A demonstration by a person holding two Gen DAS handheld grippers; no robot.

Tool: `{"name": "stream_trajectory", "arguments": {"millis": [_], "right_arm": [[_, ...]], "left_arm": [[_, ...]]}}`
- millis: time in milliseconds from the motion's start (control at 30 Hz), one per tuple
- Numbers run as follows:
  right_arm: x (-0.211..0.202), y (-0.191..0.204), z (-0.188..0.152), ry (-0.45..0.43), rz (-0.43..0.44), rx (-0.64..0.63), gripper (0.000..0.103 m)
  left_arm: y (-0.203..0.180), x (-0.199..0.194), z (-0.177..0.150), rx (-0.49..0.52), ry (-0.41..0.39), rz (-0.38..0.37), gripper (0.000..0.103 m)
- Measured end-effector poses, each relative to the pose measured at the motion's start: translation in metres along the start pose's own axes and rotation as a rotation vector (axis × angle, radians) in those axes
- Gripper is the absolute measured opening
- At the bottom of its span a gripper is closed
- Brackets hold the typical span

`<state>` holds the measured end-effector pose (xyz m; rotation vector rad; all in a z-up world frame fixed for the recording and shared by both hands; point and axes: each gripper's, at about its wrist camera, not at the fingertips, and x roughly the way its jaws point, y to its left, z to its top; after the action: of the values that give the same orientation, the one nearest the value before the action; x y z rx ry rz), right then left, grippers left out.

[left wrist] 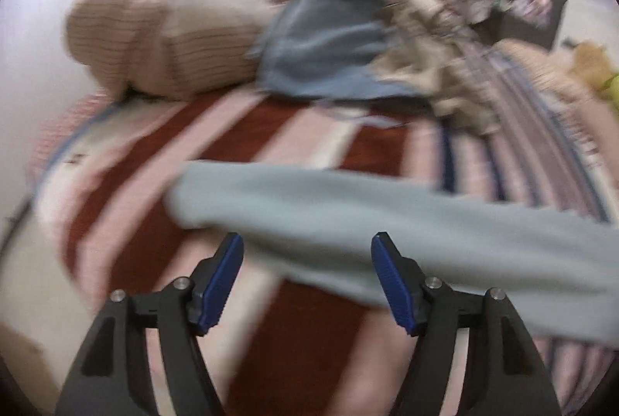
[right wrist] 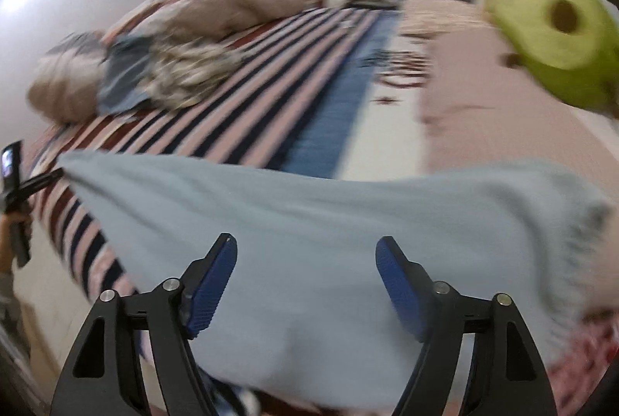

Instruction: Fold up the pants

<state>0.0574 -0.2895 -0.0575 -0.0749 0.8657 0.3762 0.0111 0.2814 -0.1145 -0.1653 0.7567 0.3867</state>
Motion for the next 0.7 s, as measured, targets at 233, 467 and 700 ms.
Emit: {"name": "stream_trajectory", "arguments": {"millis": [233,467,700], "right_arm": [[-0.054,-0.072,-0.034,-0.064,-0.209,0.154,0.083],[-0.052,-0.136,-0.071,-0.050,-0.211,0.354,0.083],[-0.030,-0.165,-0.093,-0.068,-0.062,0.485,0.087]], "left_arm": [[-0.083,-0.002,0.013,0.048,-0.011,-0.231,0.069],[-0.132,-0.001,0.007,0.076,0.018,-0.332,0.069],[-0.152,0.001,0.003,0.070,0.037,-0.359,0.070]]}}
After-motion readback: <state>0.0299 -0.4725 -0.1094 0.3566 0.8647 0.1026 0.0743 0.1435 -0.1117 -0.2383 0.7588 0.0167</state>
